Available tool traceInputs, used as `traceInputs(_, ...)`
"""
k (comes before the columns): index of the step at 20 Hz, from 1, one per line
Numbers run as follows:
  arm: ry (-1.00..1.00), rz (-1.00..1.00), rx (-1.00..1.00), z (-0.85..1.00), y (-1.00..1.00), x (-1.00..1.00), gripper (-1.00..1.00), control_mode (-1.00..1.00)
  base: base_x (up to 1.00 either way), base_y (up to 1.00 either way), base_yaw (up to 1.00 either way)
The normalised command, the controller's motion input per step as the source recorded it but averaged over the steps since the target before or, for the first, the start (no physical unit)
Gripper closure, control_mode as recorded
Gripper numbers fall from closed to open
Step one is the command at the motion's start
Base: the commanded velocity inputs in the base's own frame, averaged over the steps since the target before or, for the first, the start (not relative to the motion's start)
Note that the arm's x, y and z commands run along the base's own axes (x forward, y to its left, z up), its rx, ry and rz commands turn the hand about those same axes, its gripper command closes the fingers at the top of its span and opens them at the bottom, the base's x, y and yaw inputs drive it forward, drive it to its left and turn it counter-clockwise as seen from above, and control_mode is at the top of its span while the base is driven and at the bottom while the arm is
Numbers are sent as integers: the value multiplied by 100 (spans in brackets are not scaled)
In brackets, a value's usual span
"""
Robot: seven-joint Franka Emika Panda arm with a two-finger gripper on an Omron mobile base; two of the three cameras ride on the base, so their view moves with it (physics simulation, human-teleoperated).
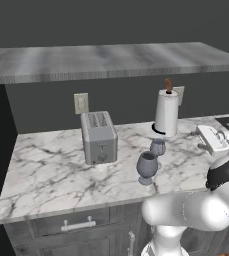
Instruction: Retrieve the wine glasses from the counter and place one next to each plate.
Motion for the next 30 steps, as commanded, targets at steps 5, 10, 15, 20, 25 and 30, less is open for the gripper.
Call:
traceInputs(5,0,-3,-6,-25,2,5,-100,-100,0,0,0)
traceInputs(10,0,-2,-7,-26,2,13,-100,-100,0,0,0)
traceInputs(15,5,-3,-2,-28,0,22,-100,-100,0,0,0)
traceInputs(20,1,-3,0,-18,2,2,-100,-100,0,0,0)
traceInputs(25,0,-1,0,-11,12,4,-100,-100,0,0,0)
traceInputs(30,0,0,-1,-22,15,0,-100,-100,0,0,0)
